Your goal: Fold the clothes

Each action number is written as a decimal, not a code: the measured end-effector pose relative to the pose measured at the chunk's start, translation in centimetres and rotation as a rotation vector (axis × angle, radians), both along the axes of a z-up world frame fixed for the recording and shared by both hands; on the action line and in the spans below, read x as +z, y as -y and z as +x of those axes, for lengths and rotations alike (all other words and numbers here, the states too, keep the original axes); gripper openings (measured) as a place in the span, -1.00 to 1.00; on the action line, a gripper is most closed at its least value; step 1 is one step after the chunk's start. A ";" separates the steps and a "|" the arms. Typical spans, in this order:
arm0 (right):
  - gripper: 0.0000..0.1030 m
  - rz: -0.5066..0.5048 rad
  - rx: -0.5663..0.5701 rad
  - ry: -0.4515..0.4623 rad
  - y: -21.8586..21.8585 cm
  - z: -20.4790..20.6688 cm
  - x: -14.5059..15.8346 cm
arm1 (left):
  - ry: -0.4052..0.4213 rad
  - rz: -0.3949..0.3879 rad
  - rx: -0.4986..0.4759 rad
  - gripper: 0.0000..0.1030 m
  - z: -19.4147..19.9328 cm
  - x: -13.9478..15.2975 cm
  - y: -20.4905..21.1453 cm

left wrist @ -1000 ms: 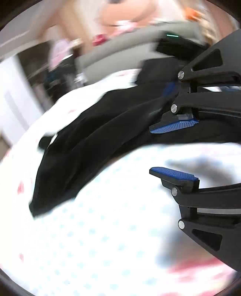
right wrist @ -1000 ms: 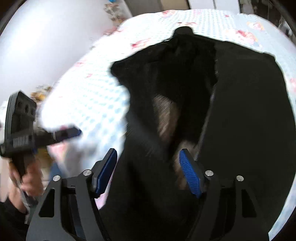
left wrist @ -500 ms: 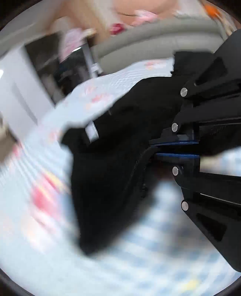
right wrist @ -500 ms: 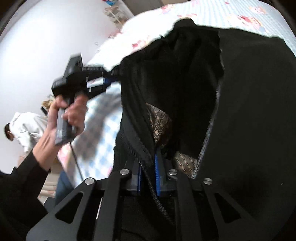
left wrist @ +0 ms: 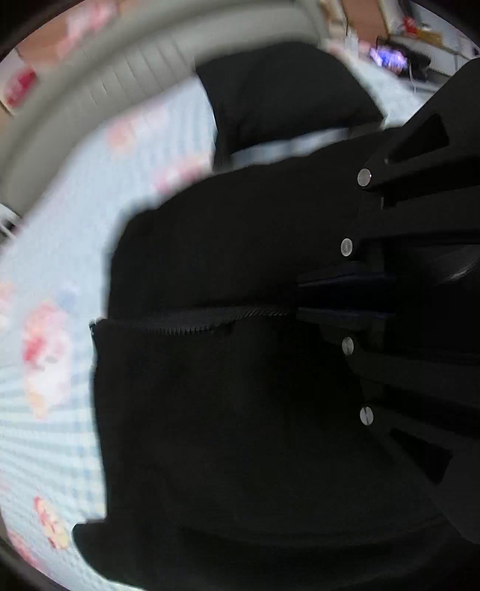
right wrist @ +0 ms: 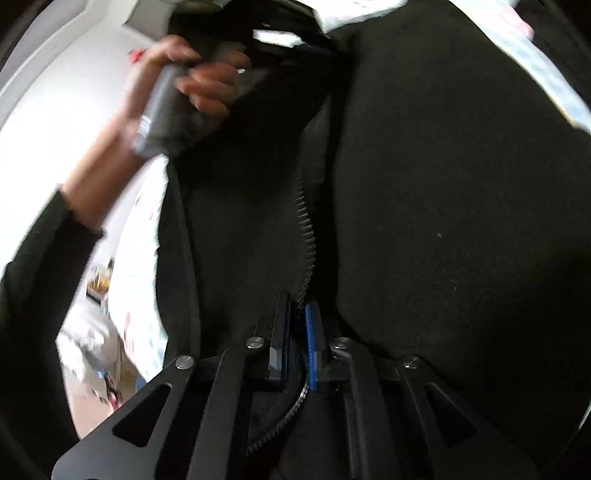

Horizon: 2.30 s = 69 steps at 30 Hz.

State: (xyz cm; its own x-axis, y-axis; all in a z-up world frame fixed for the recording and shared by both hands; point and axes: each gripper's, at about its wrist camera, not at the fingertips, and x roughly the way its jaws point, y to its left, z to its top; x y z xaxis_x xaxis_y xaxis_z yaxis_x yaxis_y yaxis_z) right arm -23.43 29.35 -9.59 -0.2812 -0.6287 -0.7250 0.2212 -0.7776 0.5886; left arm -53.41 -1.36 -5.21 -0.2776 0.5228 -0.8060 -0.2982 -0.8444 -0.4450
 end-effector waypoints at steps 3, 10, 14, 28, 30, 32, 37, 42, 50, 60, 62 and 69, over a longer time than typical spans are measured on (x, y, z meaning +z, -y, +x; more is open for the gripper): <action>-0.46 0.018 0.054 -0.018 -0.4 0.4 0.9 | -0.188 0.125 0.129 0.07 5.5 3.9 7.7; -0.36 0.015 -0.040 -0.014 -3.9 3.0 1.9 | -0.040 0.210 0.481 0.18 19.4 -3.5 21.2; -0.34 -0.004 -0.159 0.026 -6.5 4.6 1.9 | 0.048 0.254 0.545 0.10 25.4 -7.7 20.1; 0.24 -0.007 -0.514 -0.026 -13.4 7.3 4.7 | -0.068 0.185 0.549 -0.82 24.9 -5.0 16.2; 0.24 0.014 -0.491 -0.042 -12.9 7.5 5.4 | -0.154 0.161 0.634 -0.83 27.4 -1.8 18.6; 0.24 0.030 -0.469 -0.059 -12.5 7.8 5.9 | -0.171 0.144 0.729 -0.83 30.2 -0.8 21.8; 0.24 0.122 -0.469 0.021 -11.7 7.0 3.7 | 0.045 0.100 0.800 -0.79 31.9 -8.4 26.6; 0.22 0.074 -0.522 0.073 -12.3 7.2 2.1 | 0.010 0.234 0.759 -0.51 32.2 -7.9 25.5; 0.26 -0.029 -0.269 0.068 -7.8 6.3 0.4 | -0.233 0.287 0.596 -0.46 35.5 -3.1 20.6; -0.20 -0.056 -0.208 -0.108 -3.1 5.6 3.8 | -0.053 0.203 0.065 0.05 27.9 -5.1 2.8; -0.19 -0.071 -0.172 -0.173 -2.2 5.8 5.7 | 0.010 0.149 0.042 0.11 26.9 -6.6 0.5; -0.16 -0.071 -0.238 -0.123 -5.1 5.7 5.2 | 0.068 -0.134 0.081 -0.94 26.3 -10.7 0.9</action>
